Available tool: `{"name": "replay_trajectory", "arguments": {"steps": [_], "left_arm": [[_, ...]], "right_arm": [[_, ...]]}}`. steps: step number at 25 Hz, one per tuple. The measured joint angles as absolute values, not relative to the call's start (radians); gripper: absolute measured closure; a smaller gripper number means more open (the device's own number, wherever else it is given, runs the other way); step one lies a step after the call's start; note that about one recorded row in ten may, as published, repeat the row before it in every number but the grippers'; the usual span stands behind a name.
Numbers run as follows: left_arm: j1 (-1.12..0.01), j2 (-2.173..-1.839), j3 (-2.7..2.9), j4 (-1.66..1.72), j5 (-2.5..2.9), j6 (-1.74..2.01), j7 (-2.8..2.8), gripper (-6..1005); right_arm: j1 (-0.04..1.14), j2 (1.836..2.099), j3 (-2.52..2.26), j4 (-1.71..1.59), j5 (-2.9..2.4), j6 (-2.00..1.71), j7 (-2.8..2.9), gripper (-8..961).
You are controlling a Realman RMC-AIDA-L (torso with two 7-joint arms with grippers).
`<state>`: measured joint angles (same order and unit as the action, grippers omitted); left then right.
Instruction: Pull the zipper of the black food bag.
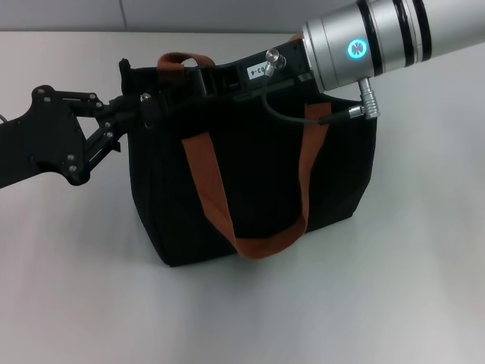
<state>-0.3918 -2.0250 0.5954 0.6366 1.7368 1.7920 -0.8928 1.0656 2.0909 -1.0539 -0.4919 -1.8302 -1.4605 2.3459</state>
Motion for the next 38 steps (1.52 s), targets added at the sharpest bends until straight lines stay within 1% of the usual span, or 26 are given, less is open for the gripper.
{"name": "replay_trajectory", "arguments": {"steps": [3,8,15,19,38], "left_arm": [[-0.391,-2.025,0.595,0.637,1.736,1.793,-0.893,876],[-0.387,-2.022,0.594,0.637,1.734,1.792,-0.893,875],[-0.389,-2.020,0.598,0.646,1.737,1.791,-0.906,873],[-0.389,-2.020,0.599,0.650,1.737,1.792,-0.907,872],[-0.391,-2.014,0.604,0.734,1.751,1.817,-0.970,867]], "right_arm": [[1.066,2.091,-1.053,-0.491,-1.828,-1.460,2.347,848],[1.052,2.087,-1.052,-0.499,-1.793,-1.472,2.345,834],[1.050,2.085,-1.052,-0.501,-1.790,-1.476,2.344,758],[1.049,2.086,-1.053,-0.497,-1.790,-1.476,2.344,679],[1.052,2.088,-1.054,-0.490,-1.790,-1.469,2.352,684]]}}
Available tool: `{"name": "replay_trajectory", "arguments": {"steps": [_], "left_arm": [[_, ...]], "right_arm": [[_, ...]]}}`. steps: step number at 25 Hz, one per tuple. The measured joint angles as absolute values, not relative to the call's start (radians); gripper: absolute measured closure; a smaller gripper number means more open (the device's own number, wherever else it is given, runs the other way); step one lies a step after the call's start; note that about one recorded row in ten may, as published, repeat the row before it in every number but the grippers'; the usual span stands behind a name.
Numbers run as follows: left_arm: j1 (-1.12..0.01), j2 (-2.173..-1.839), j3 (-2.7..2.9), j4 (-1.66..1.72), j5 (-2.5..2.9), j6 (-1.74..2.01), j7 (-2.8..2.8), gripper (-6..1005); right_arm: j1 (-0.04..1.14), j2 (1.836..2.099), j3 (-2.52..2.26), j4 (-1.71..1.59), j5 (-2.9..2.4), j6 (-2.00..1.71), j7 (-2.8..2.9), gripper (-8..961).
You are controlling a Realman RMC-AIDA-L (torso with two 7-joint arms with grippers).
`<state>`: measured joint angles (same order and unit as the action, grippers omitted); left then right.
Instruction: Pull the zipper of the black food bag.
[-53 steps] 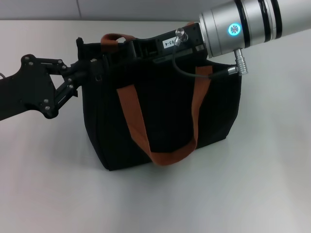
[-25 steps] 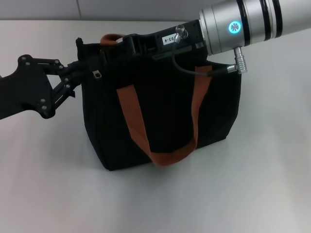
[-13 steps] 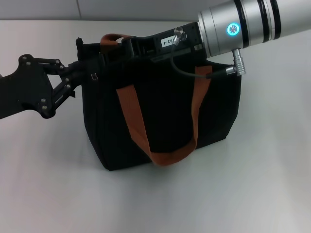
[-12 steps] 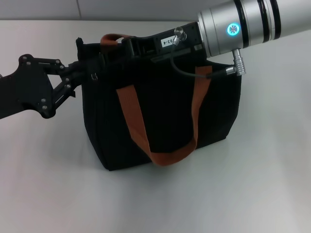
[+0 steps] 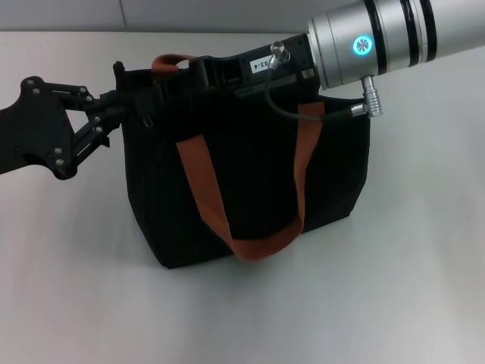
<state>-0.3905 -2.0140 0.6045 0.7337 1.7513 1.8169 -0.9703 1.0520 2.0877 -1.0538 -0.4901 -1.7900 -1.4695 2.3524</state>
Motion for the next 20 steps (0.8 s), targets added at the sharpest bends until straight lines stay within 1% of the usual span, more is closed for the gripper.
{"name": "replay_trajectory", "arguments": {"steps": [5,12,20], "left_arm": [[-0.399,-2.019,0.604,0.775,1.767,1.822,-0.998,866],[-0.414,-2.013,0.606,0.779,1.768,1.826,-1.019,864],[-0.423,-2.015,0.611,0.783,1.769,1.818,-1.022,862]], "right_arm": [[1.063,2.088,-1.054,-0.479,-1.790,-1.469,2.354,685],[1.063,2.089,-1.054,-0.479,-1.793,-1.469,2.355,687],[1.066,2.089,-1.069,-0.479,-1.791,-1.469,2.356,689]]}}
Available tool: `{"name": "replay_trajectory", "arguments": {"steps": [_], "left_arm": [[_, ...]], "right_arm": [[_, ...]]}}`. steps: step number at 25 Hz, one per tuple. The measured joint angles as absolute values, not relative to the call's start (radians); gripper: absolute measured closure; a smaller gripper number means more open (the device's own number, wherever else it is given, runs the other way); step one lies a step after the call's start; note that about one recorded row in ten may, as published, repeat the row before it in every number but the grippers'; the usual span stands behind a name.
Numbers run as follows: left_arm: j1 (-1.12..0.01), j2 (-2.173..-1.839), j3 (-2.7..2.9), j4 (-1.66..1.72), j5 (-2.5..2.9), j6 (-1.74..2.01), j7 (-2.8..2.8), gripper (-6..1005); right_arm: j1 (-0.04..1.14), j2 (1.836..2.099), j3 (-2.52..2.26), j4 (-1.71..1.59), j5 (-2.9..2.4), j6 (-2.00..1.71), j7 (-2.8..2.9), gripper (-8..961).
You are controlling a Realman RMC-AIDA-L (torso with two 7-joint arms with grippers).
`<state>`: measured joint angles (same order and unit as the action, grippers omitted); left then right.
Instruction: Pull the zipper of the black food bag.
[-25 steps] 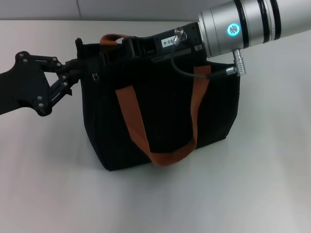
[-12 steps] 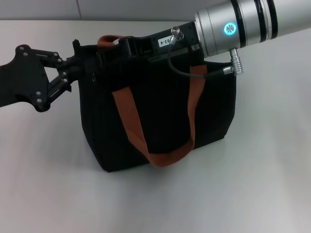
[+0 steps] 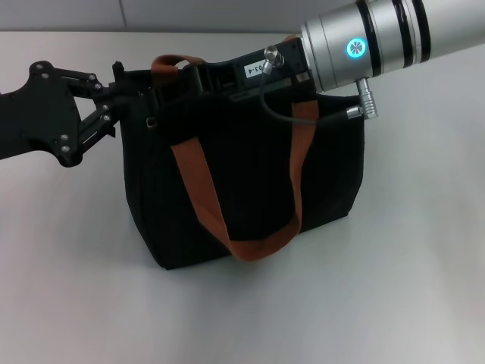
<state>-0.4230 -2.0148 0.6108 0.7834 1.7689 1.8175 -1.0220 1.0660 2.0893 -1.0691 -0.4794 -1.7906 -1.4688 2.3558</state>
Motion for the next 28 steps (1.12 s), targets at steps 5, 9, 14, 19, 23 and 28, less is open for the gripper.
{"name": "replay_trajectory", "arguments": {"steps": [5,9,14,19,23,28], "left_arm": [[-0.413,-2.013,0.605,0.784,1.769,1.818,-1.022,861],[-0.411,-2.013,0.604,0.781,1.769,1.820,-1.018,860],[-0.405,-2.013,0.604,0.776,1.765,1.820,-1.012,858],[-0.401,-2.015,0.604,0.776,1.762,1.820,-1.011,857],[-0.399,-2.017,0.604,0.778,1.761,1.821,-1.011,856],[-0.399,-2.018,0.604,0.780,1.761,1.822,-1.010,855]], "right_arm": [[1.066,2.089,-1.069,-0.485,-1.790,-1.470,2.356,691],[1.066,2.089,-1.069,-0.486,-1.790,-1.470,2.354,692],[1.067,2.088,-1.070,-0.487,-1.796,-1.467,2.346,779],[1.066,2.087,-1.077,-0.488,-1.798,-1.458,2.346,850],[1.066,2.086,-1.077,-0.488,-1.798,-1.456,2.346,884],[1.059,2.087,-1.118,-0.523,-1.799,-1.454,2.342,908]]}}
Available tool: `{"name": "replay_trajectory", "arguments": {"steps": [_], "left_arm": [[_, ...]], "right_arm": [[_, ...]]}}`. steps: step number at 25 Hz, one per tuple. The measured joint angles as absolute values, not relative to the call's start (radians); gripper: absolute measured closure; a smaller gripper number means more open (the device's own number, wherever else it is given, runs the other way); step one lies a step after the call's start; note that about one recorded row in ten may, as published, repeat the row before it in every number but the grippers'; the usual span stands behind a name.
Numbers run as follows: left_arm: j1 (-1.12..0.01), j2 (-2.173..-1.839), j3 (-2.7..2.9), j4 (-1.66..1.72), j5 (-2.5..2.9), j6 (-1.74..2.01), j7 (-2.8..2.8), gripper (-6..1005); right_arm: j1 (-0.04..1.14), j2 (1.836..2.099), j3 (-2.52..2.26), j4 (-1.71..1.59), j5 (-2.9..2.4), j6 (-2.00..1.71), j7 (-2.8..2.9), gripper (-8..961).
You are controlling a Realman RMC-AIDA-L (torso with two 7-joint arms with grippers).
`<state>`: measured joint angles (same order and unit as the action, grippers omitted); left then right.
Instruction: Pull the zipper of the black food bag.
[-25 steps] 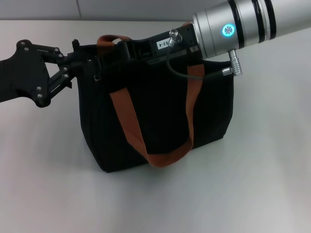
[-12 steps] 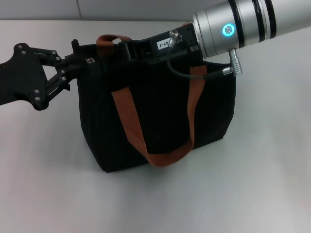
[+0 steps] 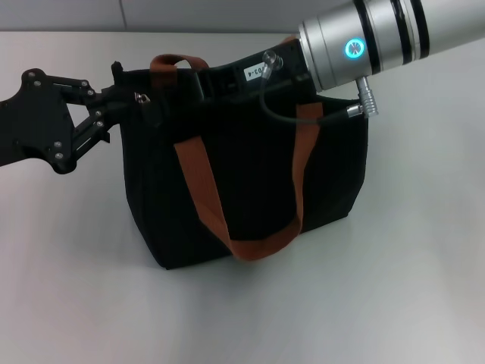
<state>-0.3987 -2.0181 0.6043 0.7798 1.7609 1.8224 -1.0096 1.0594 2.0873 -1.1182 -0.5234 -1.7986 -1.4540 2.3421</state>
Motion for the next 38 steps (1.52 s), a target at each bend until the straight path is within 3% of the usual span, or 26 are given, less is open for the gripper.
{"name": "replay_trajectory", "arguments": {"steps": [10,38], "left_arm": [[-0.392,-2.020,0.604,0.777,1.760,1.824,-1.009,852],[-0.374,-2.016,0.590,0.773,1.759,1.827,-0.989,845]], "right_arm": [[1.053,2.089,-1.129,-0.550,-1.797,-1.446,2.345,954],[0.941,2.083,-1.210,-0.793,-1.913,-1.407,2.532,954]]}}
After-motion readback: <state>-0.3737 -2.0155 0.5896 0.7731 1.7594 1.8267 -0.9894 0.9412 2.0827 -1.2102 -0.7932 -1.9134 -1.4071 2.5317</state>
